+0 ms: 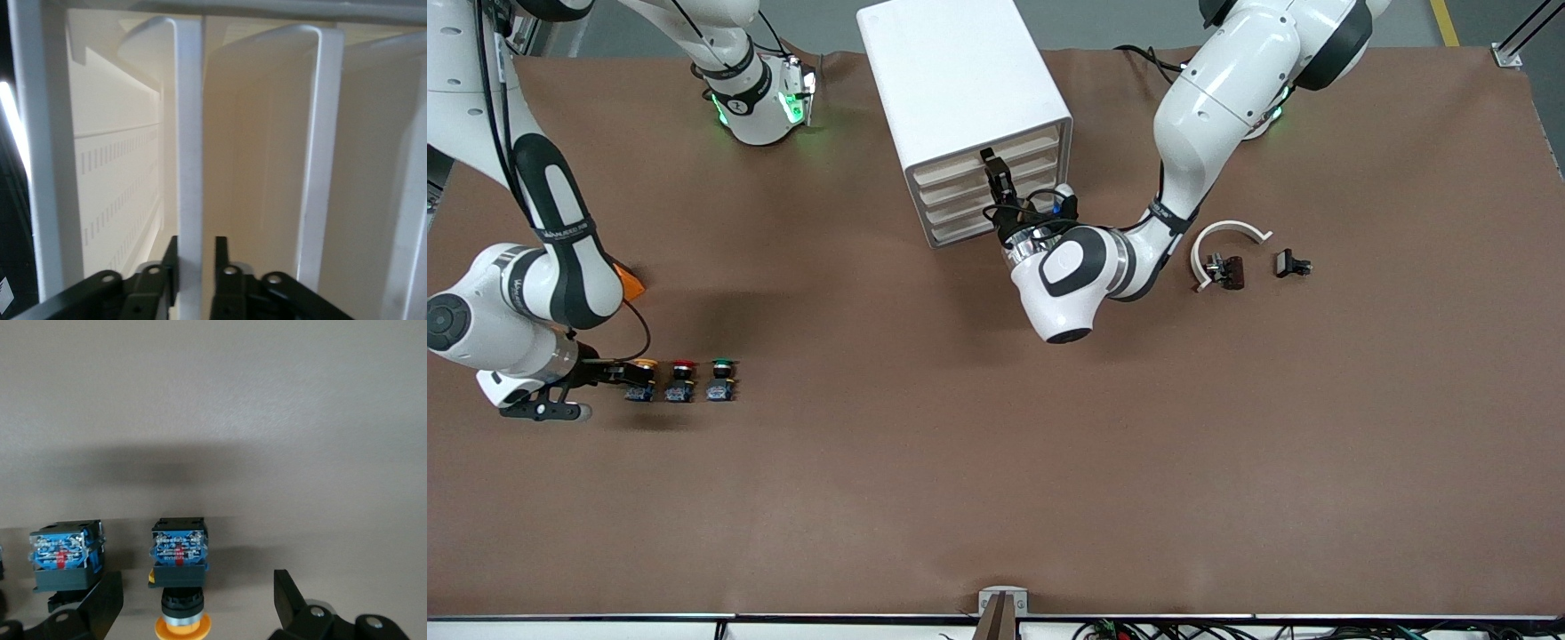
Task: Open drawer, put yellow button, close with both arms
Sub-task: 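Pull the drawer open with the left gripper while the right gripper grasps the button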
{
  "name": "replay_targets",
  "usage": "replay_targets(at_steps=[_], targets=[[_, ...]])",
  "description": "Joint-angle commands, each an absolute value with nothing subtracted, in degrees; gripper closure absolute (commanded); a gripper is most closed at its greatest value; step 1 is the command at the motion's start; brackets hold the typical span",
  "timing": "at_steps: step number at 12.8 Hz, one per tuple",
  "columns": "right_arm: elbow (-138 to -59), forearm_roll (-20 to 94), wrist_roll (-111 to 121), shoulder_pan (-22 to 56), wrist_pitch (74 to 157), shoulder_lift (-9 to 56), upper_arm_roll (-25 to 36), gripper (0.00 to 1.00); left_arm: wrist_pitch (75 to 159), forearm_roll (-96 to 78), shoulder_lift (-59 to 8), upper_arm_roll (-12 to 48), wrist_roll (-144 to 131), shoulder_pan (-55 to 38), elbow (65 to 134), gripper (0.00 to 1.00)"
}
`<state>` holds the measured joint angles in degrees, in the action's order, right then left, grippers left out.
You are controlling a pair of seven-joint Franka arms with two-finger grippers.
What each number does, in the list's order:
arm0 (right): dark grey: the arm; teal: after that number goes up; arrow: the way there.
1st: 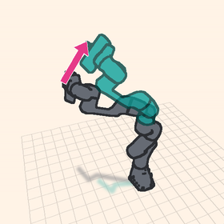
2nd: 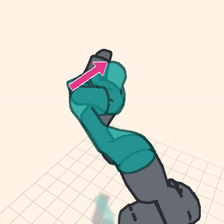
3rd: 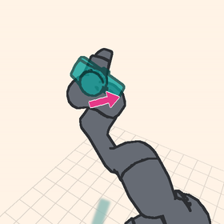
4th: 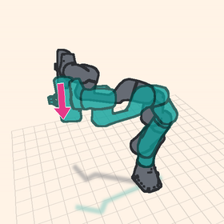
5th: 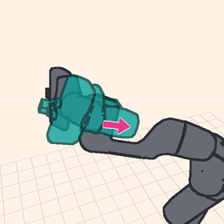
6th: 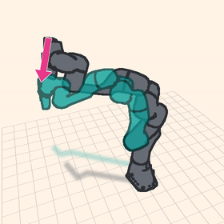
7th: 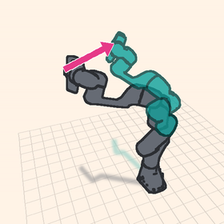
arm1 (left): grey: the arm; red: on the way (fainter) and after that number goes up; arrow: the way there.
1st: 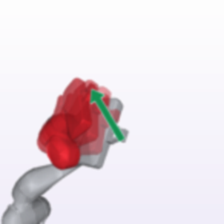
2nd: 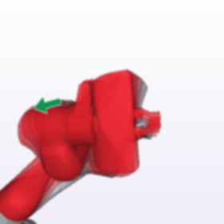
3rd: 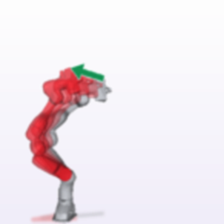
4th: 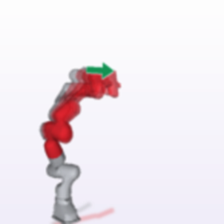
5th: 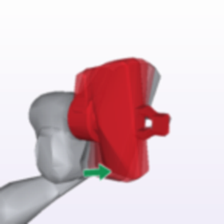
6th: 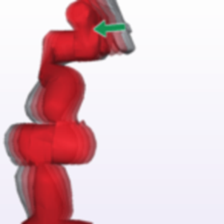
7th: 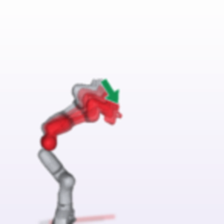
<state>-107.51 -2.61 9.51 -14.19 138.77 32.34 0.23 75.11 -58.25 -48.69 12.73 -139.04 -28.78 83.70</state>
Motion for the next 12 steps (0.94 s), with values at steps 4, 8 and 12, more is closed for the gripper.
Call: replay_targets(at_steps=[4,8,12], targets=[[-107.84,-2.29,9.49,-14.41,139.31,33.31,-0.26,0.0,74.71,-57.75,-48.78,11.95,-140.62,-26.46,82.97,1.0],[-107.14,-1.85,9.23,-14.85,140.97,36.11,-0.26,0.0,74.79,-57.39,-48.87,11.87,-141.15,-22.95,82.01,1.0],[-107.14,-1.76,8.96,-14.42,140.36,36.12,-0.26,0.23,74.88,-57.48,-49.22,9.49,-140.8,-22.24,79.9,1.0]])
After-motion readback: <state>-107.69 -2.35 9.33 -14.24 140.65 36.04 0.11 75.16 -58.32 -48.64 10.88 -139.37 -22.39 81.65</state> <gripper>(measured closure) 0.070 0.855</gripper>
